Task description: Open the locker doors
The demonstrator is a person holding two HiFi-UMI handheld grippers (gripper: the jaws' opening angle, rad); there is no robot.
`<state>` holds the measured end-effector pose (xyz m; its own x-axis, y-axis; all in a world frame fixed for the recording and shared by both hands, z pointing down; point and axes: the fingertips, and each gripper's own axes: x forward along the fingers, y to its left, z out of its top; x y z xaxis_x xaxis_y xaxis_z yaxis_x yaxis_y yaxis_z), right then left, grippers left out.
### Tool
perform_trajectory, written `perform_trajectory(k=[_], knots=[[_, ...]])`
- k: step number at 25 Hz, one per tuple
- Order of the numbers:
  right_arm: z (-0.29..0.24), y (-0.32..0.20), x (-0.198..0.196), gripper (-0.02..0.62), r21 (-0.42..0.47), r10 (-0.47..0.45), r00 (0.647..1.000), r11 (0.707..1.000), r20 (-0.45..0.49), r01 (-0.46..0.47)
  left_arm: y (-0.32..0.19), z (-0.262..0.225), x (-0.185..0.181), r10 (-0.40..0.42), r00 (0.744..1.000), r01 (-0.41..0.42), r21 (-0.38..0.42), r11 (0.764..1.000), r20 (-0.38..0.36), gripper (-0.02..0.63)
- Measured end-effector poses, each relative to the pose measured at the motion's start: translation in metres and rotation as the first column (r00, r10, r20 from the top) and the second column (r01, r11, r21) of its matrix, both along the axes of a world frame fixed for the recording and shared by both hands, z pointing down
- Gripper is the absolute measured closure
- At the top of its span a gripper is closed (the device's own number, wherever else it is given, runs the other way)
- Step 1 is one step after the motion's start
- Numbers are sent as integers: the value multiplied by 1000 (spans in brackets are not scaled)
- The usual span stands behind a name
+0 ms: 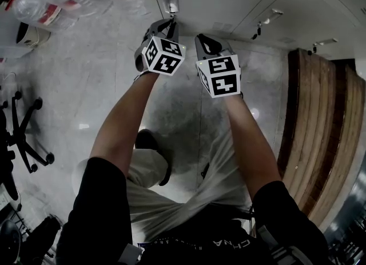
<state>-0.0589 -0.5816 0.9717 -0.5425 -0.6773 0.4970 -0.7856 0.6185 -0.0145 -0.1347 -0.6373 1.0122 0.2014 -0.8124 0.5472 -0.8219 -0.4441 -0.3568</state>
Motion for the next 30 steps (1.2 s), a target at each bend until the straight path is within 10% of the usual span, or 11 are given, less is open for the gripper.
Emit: perform_trajectory(k=[4, 8, 18, 21, 27, 30], knots=[[-1, 0, 1, 557, 8, -7, 1000, 1000, -8, 7, 2, 0, 1, 107, 964, -116, 23, 993, 245, 551], [-2, 0, 2, 557, 8, -3, 1000, 1000, -4, 3, 4, -1, 2, 195, 870, -228, 19, 973, 453, 551], [5, 1, 11, 557, -20, 23, 1000, 1000, -5, -23, 10, 3, 3, 385, 402, -492, -159, 856, 831, 551], [7, 1, 10, 557, -21, 20, 1000, 1000, -12, -21, 10, 4, 4, 424, 312, -503, -231, 833, 850, 551], [7, 2, 8, 557, -19, 24, 1000, 1000, -14, -24, 12, 3, -1, 449, 457, -450, -236, 861, 768, 495], [7, 1, 10, 557, -20, 24, 1000, 1000, -16, -24, 17, -2, -9, 442, 575, -403, -231, 885, 689, 436]])
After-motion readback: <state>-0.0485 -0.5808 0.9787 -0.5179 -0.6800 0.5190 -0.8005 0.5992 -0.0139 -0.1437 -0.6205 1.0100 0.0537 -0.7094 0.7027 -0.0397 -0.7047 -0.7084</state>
